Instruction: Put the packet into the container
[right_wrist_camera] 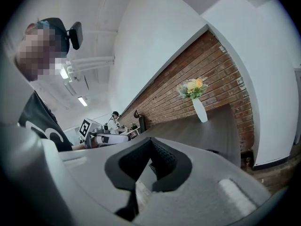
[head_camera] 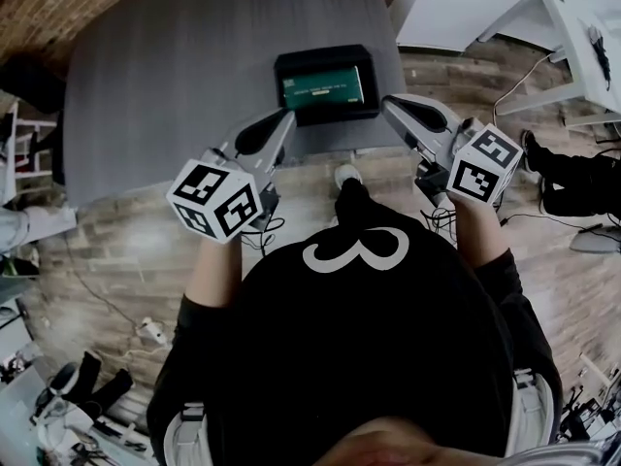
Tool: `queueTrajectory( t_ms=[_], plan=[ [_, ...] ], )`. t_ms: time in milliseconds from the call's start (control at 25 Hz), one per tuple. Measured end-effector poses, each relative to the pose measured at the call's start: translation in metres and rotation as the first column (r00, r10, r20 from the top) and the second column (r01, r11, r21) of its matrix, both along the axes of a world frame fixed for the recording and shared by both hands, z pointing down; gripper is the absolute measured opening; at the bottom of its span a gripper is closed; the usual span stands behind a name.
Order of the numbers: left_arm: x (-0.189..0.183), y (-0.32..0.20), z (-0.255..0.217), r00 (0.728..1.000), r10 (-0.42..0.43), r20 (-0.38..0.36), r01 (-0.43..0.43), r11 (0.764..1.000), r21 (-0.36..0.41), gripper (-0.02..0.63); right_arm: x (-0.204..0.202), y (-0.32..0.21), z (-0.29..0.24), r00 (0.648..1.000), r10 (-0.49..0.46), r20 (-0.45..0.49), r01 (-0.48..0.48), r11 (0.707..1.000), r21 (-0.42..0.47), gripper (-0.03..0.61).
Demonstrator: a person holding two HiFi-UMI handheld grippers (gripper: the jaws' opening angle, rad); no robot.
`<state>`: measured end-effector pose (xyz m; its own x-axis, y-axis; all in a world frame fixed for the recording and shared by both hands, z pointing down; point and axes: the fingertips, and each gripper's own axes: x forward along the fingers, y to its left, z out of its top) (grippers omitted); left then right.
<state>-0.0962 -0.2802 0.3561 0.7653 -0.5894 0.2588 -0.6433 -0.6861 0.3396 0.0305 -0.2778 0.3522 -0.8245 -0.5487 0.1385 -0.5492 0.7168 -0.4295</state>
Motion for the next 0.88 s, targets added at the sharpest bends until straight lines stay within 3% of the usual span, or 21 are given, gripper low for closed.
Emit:
queueTrajectory(
  t_ms=[280, 880],
  plan=[
    [-0.005, 0.033, 0.002, 0.999, -0.038, 0.026, 0.037, 0.999, 0.032, 0.014, -0.012, 0.031, -0.001, 0.999, 0.043, 0.018, -0.043, 0.999, 0.016, 0.002],
    [0.018, 0.061, 0.01, 0.999, 0.028, 0.034, -0.029, 0.999, 0.026, 0.012, -0.012, 0.063, 0.012, 0.998, 0.055, 0.005, -0.055, 0.998, 0.017, 0.0]
  ],
)
